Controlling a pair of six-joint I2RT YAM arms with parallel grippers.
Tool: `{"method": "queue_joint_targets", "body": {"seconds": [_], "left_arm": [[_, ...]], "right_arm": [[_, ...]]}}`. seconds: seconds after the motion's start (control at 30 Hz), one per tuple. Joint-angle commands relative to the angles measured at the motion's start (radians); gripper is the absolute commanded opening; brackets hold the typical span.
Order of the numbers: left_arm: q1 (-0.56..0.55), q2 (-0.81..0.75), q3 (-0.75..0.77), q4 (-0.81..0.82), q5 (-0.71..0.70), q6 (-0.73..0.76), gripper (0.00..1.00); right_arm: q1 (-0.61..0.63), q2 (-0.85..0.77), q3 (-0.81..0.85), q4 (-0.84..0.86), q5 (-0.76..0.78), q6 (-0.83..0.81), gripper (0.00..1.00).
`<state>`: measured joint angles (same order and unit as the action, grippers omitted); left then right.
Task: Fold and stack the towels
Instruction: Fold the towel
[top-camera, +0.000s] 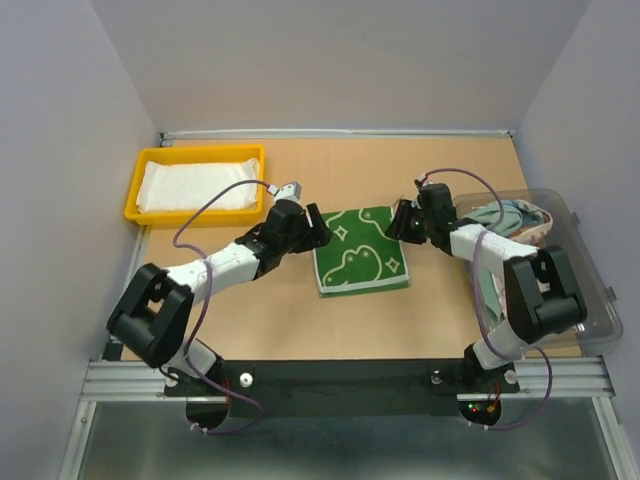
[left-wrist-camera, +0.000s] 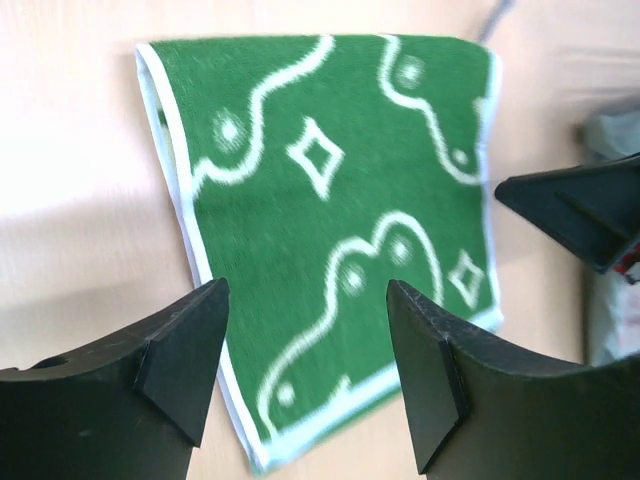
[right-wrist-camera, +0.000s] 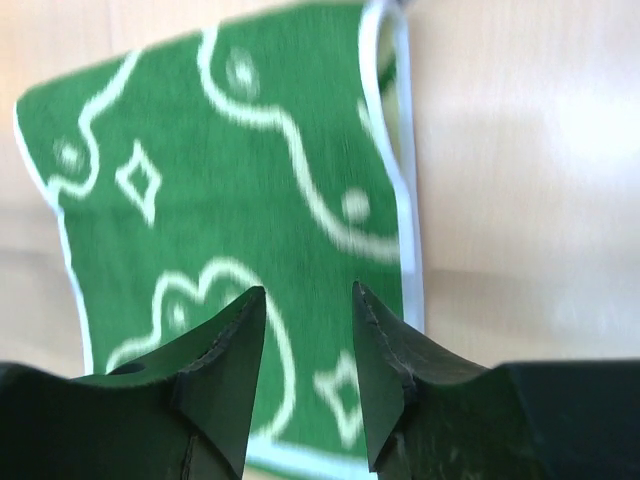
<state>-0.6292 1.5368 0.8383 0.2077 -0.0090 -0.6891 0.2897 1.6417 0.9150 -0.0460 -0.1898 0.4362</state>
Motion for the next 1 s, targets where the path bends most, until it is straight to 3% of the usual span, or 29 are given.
{"method": "queue_joint_targets", "body": {"seconds": [0.0, 0.1, 0.27, 0.57, 0.97], "left_arm": [[-0.036, -0.203, -0.096, -0.062, -0.049, -0.019, 0.75], [-0.076, -0.265, -0.215, -0.065, -0.037, -0.072, 0.75], [-0.130, -0.274, -0.274, -0.048, -0.045, -0.125, 0.70], [-0.181, -0.150, -0.235, -0.022, -0.045, -0.132, 0.50], [-0.188, -0.127, -0.223, -0.022, -0.043, -0.121, 0.50]], "right_arm": [[0.008, -0.202, -0.122, -0.070, 0.065, 0.061, 0.46], [0.008, -0.297, -0.217, -0.109, 0.101, 0.082, 0.48], [0.008, -0.332, -0.300, -0.120, 0.078, 0.102, 0.48], [0.009, -0.289, -0.303, -0.112, 0.064, 0.088, 0.43], [0.009, -0.281, -0.281, -0.110, -0.023, 0.070, 0.32]]}}
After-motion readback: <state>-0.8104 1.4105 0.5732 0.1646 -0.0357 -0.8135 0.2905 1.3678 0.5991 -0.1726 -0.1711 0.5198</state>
